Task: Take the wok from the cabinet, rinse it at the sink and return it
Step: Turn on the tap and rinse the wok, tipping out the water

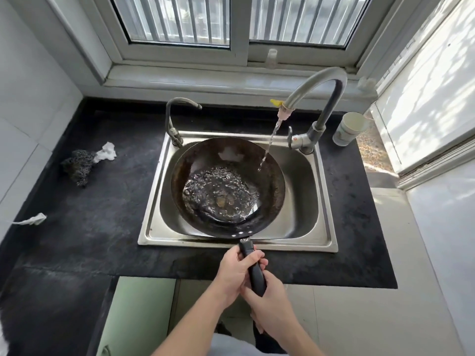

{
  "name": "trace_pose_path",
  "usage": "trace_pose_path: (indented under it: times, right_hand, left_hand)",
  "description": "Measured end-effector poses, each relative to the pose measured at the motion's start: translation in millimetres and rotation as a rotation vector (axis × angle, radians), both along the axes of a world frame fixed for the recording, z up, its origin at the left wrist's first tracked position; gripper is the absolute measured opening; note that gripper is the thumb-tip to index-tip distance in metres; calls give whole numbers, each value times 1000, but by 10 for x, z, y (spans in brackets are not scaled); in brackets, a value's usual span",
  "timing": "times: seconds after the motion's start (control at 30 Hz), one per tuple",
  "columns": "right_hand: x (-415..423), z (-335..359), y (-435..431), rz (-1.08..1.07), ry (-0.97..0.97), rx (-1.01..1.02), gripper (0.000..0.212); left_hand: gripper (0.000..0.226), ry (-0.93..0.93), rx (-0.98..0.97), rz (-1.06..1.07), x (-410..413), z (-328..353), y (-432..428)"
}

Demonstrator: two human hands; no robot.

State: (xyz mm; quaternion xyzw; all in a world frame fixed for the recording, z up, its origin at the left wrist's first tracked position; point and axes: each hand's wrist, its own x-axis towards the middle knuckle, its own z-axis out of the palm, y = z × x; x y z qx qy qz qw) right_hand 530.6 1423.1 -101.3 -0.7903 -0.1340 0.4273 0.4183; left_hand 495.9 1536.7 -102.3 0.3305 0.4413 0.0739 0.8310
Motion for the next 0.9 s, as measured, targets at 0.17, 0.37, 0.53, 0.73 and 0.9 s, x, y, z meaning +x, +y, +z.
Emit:
trace_pose_path:
  times: [0.17, 0.37, 0.53, 0.73, 0.9]
  right_hand:
    - [199, 47, -8, 4, -41, -23, 14]
    - [331, 123, 82, 52, -85, -8, 14]
    - [171, 121, 138, 69, -52, -2, 12]
    - [6, 56, 102, 42, -13, -8, 13]
    - [37, 54, 30, 25, -58, -18, 14]
  left_hand:
    - [13, 10, -1, -25, 199, -4, -4]
    - [13, -54, -15, 38, 305, 98, 64]
    - [9, -29, -11, 78, 119, 100, 85]
    - [10, 3, 18, 45, -43, 35, 46]
    - [13, -20, -4, 26, 31, 63, -6]
